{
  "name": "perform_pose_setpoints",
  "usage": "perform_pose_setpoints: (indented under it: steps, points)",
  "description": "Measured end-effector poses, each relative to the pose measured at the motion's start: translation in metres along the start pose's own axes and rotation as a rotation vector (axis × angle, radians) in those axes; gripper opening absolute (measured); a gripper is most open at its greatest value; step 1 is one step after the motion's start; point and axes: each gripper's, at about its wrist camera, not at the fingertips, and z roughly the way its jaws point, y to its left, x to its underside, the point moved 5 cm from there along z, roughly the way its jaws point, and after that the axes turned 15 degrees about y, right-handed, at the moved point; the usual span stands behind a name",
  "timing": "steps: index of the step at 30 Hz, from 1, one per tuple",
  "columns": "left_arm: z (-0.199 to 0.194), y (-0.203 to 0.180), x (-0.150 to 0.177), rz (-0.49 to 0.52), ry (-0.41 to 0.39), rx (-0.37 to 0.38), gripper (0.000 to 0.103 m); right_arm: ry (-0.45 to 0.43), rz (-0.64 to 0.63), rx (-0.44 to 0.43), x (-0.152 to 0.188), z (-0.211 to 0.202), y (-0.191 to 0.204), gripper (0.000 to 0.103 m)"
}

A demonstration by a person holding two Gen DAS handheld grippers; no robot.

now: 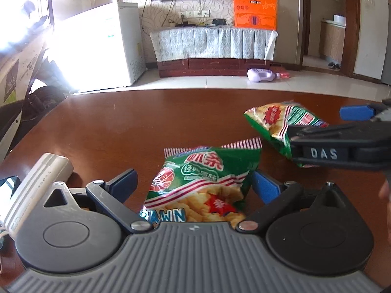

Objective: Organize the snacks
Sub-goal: 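Close the left gripper on a green shrimp-chip bag while the right grasps the other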

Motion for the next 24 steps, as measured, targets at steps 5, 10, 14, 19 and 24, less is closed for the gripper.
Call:
perform_pose_setpoints:
  steps: [5,10,14,19,24]
  points:
    - [0.022,0.008,-0.004,-0.023,0.036,0.024,0.101,0.025,0.006,0.034,-0.008,0.025,-0.001,0.089]
    - [0.044,0.008,-0.002,-0.033,0.082,0.060,0.101,0.071,-0.015,0.043,-0.011,0.046,-0.001,0.103]
    - [0.051,0.006,-0.004,-0.027,0.081,0.067,0.101,0.118,-0.015,0.022,-0.009,0.063,-0.002,0.103]
    - [0.056,0.003,-0.004,-0.024,0.078,0.094,0.100,0.128,0.027,-0.027,-0.004,0.060,-0.006,0.099]
    - [0.058,-0.001,-0.002,0.012,0.066,0.093,0.092,0.121,0.014,-0.030,0.009,0.037,-0.008,0.086]
